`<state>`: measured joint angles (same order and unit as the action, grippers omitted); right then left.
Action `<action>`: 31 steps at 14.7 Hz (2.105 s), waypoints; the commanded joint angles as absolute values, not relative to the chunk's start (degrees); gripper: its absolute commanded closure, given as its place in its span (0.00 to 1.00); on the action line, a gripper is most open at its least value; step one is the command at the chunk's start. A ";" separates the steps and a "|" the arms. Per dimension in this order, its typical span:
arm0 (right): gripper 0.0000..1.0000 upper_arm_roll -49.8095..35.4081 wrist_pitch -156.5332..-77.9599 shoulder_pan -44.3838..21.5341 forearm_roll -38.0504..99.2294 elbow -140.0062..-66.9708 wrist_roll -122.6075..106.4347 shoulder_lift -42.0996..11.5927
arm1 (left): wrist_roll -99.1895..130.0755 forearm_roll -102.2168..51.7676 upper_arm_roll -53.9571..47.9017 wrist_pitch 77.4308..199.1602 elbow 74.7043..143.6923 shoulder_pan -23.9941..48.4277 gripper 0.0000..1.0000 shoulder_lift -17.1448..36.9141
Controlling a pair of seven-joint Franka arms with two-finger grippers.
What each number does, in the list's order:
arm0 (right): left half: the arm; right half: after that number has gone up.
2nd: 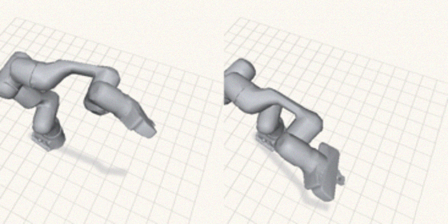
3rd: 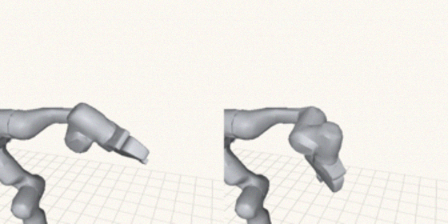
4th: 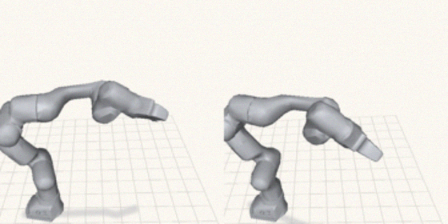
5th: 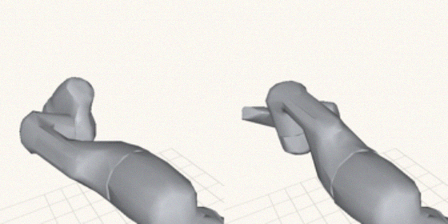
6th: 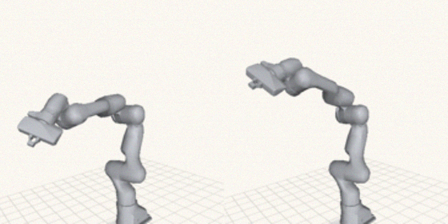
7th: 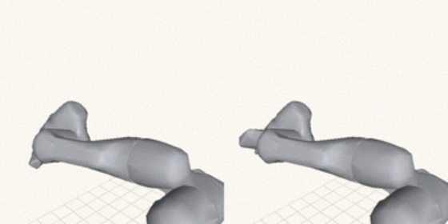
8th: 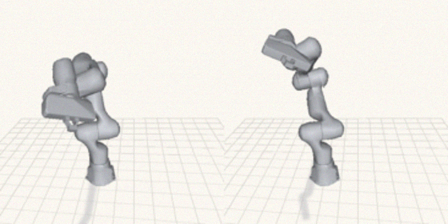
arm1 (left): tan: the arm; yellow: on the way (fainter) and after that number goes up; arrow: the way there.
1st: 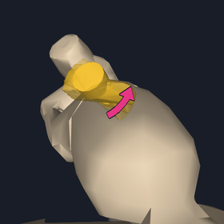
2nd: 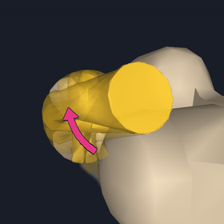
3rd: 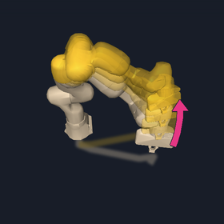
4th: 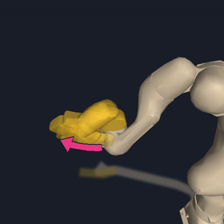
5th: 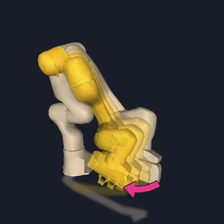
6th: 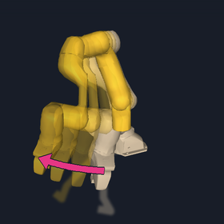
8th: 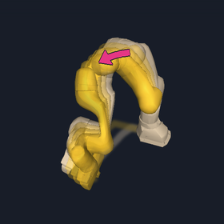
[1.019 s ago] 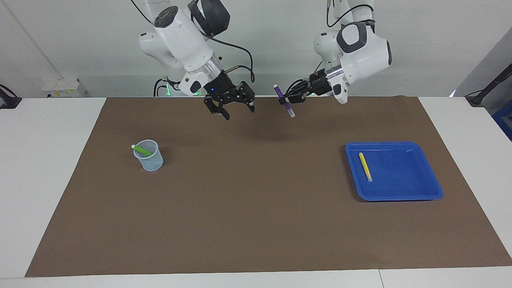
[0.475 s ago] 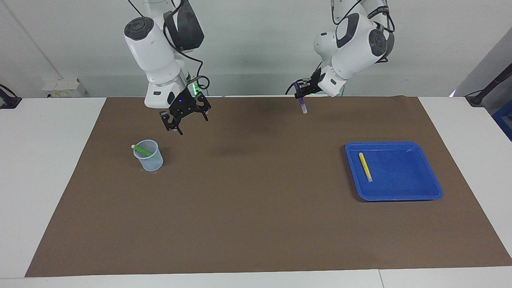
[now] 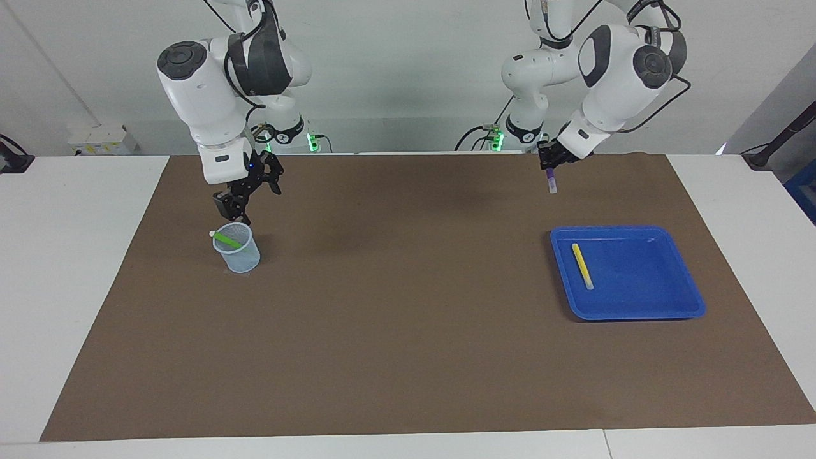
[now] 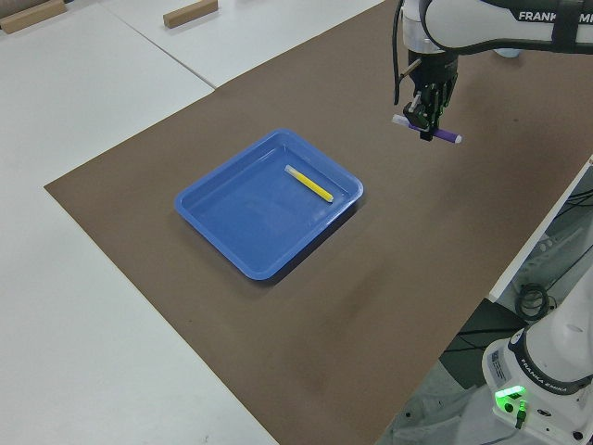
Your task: Right arm passes pens to left for tray arrangement
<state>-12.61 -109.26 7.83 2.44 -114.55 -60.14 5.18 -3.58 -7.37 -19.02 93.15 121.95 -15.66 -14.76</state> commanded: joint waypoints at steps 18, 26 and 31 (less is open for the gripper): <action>0.24 -13.54 -128.50 21.45 -2.37 -129.73 -93.26 4.57 | -6.16 7.38 -19.69 125.50 121.55 -27.51 1.00 8.60; 0.41 -13.62 -129.99 20.92 -2.37 -131.48 -87.63 4.57 | 0.79 10.28 -19.69 132.89 121.03 -26.37 1.00 14.50; 0.49 -13.62 -130.17 20.92 -2.37 -131.92 -86.75 4.57 | 2.64 11.69 -19.69 135.70 121.20 -26.11 1.00 15.91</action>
<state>-13.03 -128.66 20.44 -1.39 -130.82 -88.26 4.36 0.42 9.50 -20.18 133.69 121.81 -27.08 14.09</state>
